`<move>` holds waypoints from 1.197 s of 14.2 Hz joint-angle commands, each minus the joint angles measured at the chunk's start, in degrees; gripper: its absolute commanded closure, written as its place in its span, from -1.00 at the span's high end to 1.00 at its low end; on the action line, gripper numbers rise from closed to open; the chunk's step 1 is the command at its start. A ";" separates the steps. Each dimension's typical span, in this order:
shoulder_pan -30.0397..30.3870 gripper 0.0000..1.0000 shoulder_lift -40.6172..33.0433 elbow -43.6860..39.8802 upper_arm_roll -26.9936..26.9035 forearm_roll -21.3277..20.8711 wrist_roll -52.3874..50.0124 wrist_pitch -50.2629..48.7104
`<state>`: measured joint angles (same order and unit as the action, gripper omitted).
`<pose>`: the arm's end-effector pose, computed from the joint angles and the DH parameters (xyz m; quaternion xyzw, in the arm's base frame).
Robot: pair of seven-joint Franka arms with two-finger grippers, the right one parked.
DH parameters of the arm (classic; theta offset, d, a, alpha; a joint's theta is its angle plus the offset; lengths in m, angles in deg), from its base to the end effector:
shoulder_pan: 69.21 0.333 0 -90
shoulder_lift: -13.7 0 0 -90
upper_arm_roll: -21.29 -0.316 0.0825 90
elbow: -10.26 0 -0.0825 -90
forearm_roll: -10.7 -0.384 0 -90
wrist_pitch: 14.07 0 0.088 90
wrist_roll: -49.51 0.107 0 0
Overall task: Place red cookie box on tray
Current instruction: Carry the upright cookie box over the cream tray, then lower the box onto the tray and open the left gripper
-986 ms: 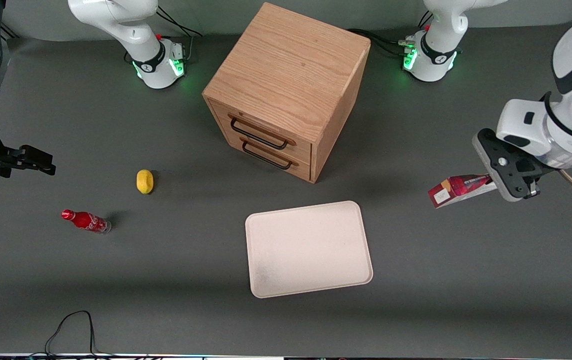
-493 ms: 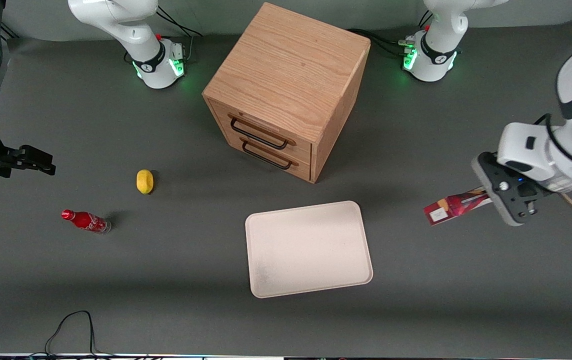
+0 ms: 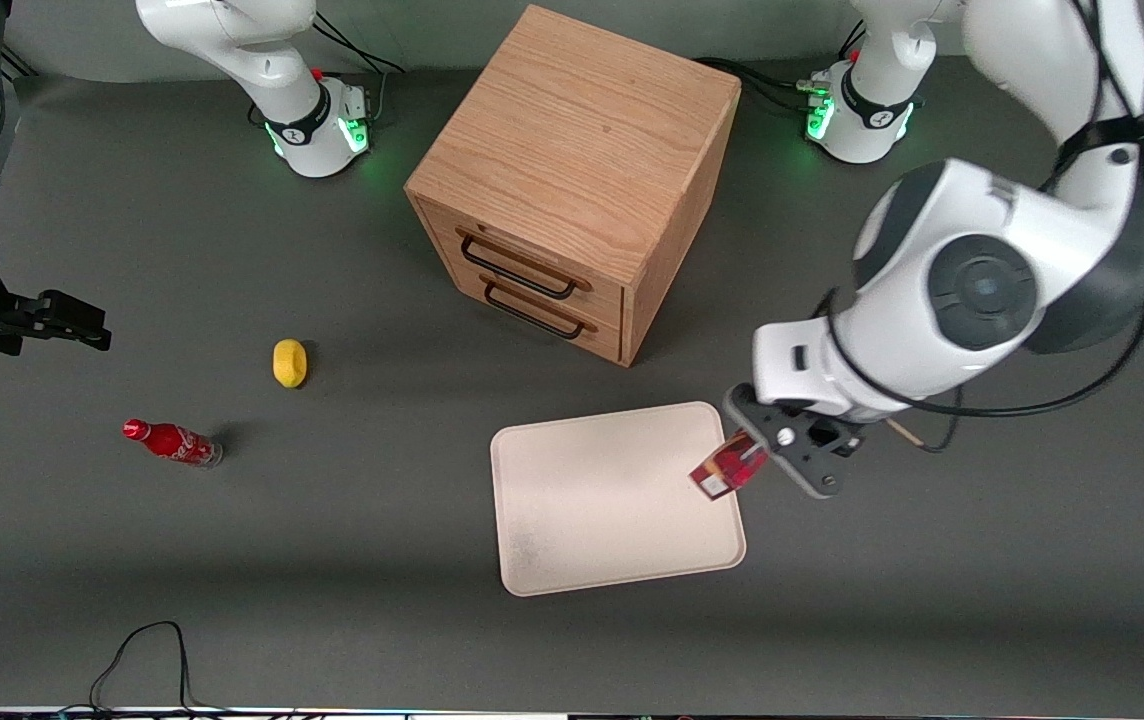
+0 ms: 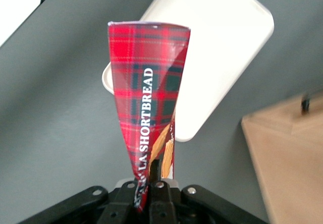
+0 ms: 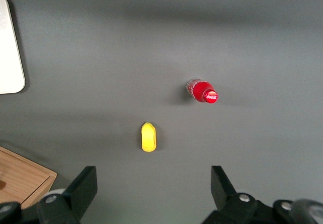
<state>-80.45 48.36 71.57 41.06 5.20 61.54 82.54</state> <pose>0.6593 -0.2992 0.4980 0.9382 -0.3419 0.0131 0.0512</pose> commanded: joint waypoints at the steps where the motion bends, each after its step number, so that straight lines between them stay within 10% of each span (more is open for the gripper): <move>1: -2.73 -1.00 3.31 -3.47 -0.44 -1.00 -19.09 2.95; 10: -2.91 -1.00 11.39 -2.24 -0.44 -1.62 -54.20 10.26; 17: -2.55 -1.00 14.21 5.05 -2.54 -3.90 -53.79 18.34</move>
<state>-82.57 63.41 73.95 38.81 2.39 9.20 98.46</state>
